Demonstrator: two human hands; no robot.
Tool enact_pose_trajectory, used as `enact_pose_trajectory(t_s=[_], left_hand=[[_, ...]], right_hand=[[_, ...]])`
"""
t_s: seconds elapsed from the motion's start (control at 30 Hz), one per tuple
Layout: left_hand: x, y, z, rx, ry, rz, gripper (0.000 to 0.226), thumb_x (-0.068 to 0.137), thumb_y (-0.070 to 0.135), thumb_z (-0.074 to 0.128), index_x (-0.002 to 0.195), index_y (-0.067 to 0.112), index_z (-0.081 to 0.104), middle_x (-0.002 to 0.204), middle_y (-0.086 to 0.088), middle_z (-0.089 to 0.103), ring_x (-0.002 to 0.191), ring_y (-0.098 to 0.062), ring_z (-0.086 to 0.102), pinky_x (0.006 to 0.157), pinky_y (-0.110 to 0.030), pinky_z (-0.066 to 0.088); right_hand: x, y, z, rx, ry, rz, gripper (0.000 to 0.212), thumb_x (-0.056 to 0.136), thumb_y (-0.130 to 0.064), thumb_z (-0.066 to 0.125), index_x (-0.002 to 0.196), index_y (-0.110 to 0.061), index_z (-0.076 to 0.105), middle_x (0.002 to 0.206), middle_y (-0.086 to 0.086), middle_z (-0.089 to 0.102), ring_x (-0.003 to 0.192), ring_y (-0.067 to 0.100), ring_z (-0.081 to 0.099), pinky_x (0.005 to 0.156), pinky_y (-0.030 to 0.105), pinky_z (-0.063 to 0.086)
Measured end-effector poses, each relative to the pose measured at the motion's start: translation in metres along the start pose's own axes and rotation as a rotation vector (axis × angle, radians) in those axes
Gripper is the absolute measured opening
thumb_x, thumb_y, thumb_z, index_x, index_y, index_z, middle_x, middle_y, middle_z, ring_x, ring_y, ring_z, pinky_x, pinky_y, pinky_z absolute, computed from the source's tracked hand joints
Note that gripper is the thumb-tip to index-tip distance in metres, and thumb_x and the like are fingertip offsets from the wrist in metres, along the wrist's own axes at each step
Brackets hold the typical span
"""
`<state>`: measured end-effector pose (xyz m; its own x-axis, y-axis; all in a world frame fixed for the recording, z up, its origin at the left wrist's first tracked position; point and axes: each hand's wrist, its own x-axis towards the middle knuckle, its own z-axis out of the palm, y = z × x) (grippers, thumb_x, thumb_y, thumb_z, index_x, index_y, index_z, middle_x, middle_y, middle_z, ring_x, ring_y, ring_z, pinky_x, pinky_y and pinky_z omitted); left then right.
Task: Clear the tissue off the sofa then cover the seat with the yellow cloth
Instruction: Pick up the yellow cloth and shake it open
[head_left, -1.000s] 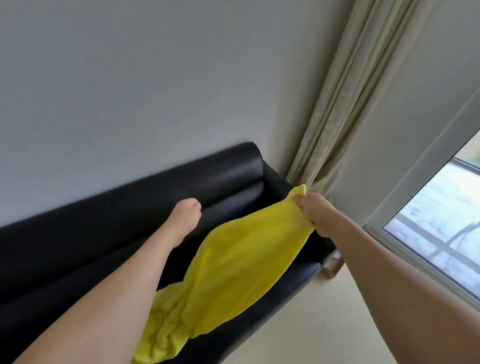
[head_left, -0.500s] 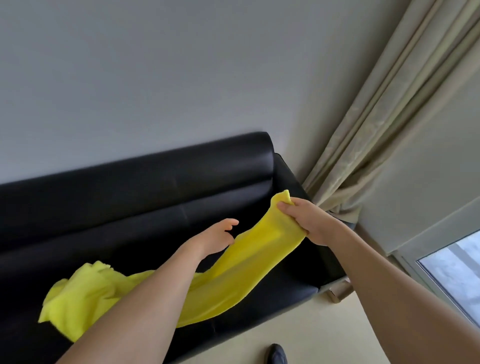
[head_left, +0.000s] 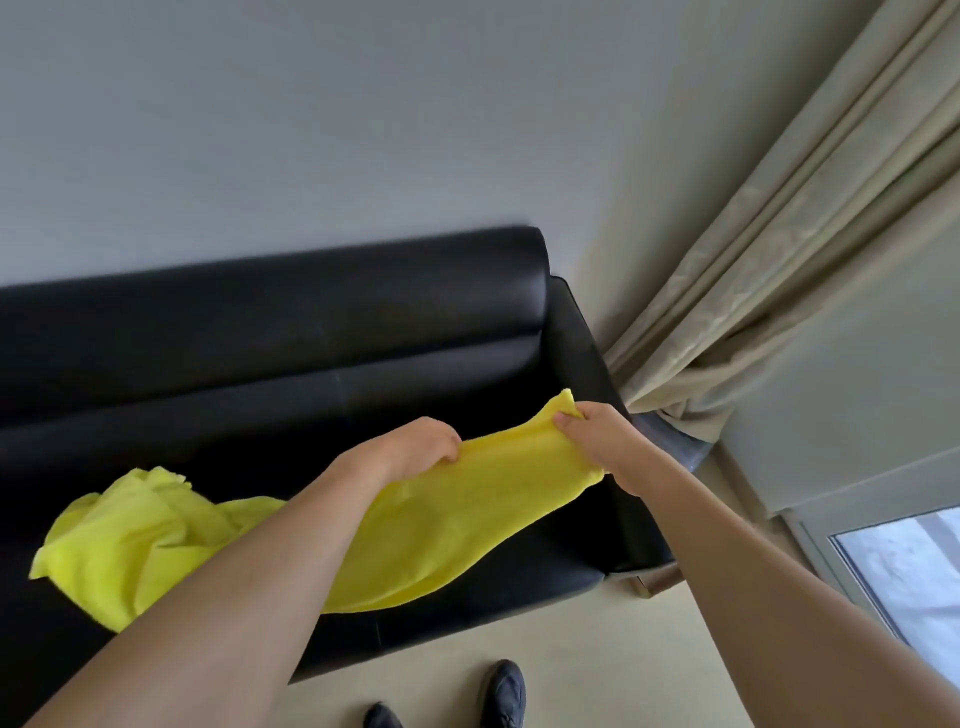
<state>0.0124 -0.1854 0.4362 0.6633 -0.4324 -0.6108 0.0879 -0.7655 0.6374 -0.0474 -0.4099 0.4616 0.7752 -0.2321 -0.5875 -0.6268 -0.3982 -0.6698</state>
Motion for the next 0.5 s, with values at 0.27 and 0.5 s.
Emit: enact_pose_trajectory(t_s=[0.27,0.5], left_hand=[[0.13,-0.099,0.055,0.358,0.108,-0.1,0.015,0.092,0.016,0.04,0.105,0.017,0.048,0.09,-0.005,0.059,0.073,-0.021,0.055,0.056,-0.034,0.038],[0.281,-0.225,0.141,0.289,0.491,-0.038,0.009,0.096,0.021,0.042,0.098,0.013,0.037,0.087,-0.009,0.058,0.077,-0.03,0.058,0.061,-0.039,0.042]], right_hand=[[0.153,0.114,0.081,-0.109,0.086,0.024,0.024,0.101,-0.03,0.041,0.098,-0.01,0.055,0.074,0.0,0.046,0.066,0.015,0.045,0.061,0.03,0.038],[0.304,0.228,0.161,-0.351,0.115,-0.048,0.032,0.103,-0.031,0.033,0.117,-0.009,0.052,0.076,0.0,0.048,0.062,0.012,0.047,0.05,0.024,0.036]])
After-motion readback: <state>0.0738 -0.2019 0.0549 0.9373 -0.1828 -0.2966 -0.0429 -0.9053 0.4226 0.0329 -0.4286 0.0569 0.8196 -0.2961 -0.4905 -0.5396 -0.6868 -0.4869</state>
